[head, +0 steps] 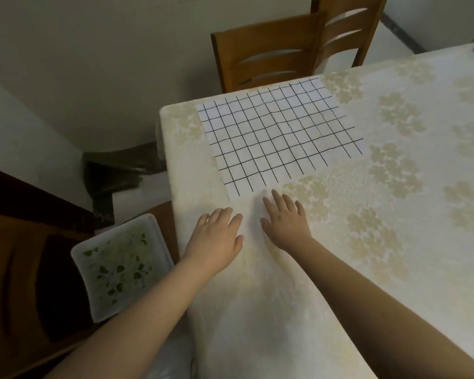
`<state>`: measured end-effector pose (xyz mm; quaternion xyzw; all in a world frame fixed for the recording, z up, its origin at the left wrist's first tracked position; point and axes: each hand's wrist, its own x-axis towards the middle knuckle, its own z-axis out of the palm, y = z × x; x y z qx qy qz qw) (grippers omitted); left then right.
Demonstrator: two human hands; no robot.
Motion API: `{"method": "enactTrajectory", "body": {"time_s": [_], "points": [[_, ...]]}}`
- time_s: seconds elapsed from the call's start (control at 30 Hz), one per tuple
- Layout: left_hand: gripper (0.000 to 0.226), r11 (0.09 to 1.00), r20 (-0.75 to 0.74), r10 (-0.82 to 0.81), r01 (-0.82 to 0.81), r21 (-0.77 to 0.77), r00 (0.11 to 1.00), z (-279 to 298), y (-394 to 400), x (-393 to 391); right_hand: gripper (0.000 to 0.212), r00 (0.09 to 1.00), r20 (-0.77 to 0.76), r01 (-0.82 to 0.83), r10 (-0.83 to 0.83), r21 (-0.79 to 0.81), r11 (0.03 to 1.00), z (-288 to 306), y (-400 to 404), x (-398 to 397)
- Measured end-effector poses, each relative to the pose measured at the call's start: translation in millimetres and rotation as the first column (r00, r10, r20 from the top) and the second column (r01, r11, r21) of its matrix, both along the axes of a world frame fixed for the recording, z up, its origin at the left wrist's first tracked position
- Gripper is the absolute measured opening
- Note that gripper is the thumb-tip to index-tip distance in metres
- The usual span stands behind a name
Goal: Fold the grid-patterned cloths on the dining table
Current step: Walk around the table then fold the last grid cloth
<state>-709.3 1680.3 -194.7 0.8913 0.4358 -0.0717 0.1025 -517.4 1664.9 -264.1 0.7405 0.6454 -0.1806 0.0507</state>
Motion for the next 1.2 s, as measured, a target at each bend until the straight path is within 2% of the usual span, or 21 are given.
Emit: {"method": "enactTrajectory", "body": {"time_s": [0.23, 0.57, 0.73, 0.87, 0.97, 1.1, 1.2], "points": [[0.049, 1.000, -0.047, 0.020, -0.019, 0.020, 0.999, -11, 15, -17, 0.054, 0.988, -0.069, 0.136, -0.137, -0.024, 0.990, -32, 34, 9], [0.042, 0.997, -0.017, 0.029, -0.028, 0.071, 0.999, -19, 6, -34, 0.058, 0.997, -0.025, 0.075, -0.075, 0.002, 0.997, -36, 25, 6], [0.044, 0.993, -0.008, -0.056, 0.057, 0.108, 0.998, -8, -12, -34, 0.058, 0.996, -0.025, 0.086, -0.087, -0.013, 0.996, -31, -28, 1], [0.046, 0.984, -0.044, -0.152, 0.155, 0.090, 0.987, 2, -37, -36, 0.057, 0.993, -0.022, 0.116, -0.117, -0.032, 0.993, -25, -89, -10], [0.053, 0.974, -0.016, -0.217, 0.217, 0.057, 0.976, 5, -61, -38, 0.056, 0.987, -0.017, 0.156, -0.157, -0.043, 0.987, -19, -140, -26], [0.056, 0.955, 0.012, -0.297, 0.296, 0.023, 0.955, 5, -94, -51, 0.086, 0.976, -0.002, 0.218, -0.218, -0.040, 0.975, -13, -203, -53], [0.053, 0.938, -0.009, -0.348, 0.348, -0.005, 0.937, 3, -118, -67, 0.083, 0.958, -0.022, 0.284, -0.286, -0.051, 0.957, -9, -247, -77]]}}
